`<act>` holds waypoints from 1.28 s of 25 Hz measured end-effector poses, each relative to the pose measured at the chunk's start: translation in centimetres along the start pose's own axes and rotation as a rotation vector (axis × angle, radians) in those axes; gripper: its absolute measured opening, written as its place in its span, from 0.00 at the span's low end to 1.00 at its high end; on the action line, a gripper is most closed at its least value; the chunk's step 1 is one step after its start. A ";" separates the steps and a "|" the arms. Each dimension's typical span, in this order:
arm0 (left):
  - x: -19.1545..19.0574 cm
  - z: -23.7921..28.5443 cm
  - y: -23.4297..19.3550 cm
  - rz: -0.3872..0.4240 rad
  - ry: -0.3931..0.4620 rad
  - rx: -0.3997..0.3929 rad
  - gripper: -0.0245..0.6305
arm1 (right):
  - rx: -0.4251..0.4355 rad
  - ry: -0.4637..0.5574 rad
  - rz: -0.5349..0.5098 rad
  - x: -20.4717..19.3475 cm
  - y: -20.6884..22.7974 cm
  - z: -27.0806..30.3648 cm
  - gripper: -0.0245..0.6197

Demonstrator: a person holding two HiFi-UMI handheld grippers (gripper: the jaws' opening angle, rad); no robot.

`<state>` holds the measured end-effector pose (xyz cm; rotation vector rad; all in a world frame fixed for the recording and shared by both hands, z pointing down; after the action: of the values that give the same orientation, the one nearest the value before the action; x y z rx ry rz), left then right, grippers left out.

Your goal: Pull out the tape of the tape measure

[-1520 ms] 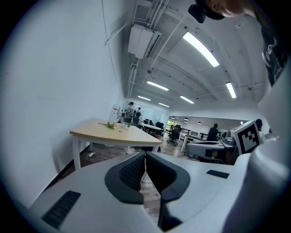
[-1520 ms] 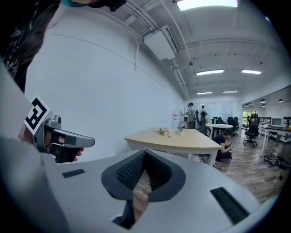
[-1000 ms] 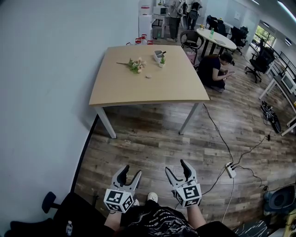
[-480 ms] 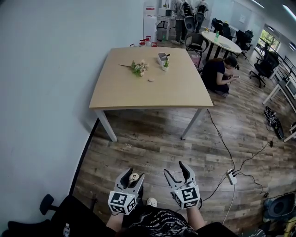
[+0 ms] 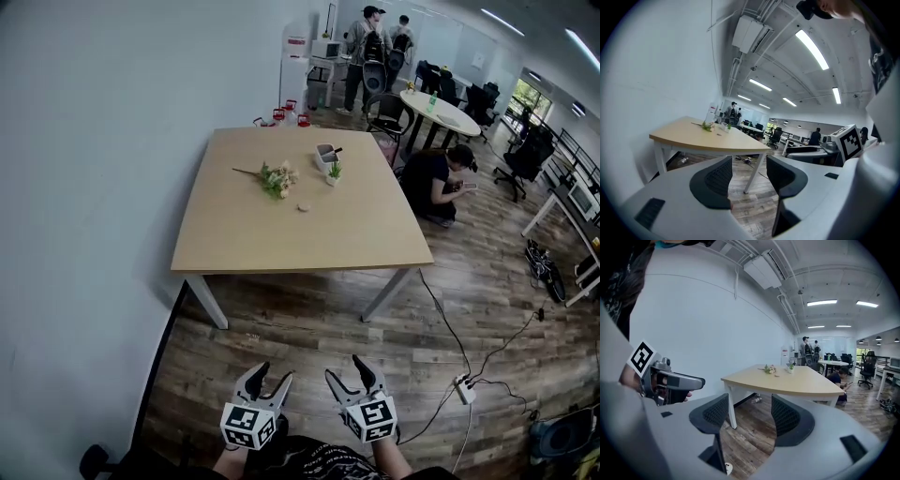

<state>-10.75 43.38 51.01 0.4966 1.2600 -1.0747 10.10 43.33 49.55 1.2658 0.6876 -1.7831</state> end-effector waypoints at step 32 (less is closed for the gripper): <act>8.7 18.8 -18.0 0.019 -0.041 0.008 0.39 | -0.016 -0.037 0.051 6.2 9.8 24.9 0.49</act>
<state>-17.05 16.68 52.72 0.4896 1.2134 -1.0691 5.41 16.43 52.55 1.2261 0.6418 -1.7527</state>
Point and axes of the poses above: the fingertips, and each gripper's own axes: z forward along the fingers, y to its right, x out of its top, the point moved 7 cm from there along -z, backward along the fingers, and after that the axes turned 3 degrees about x, right-handed, at the moved point
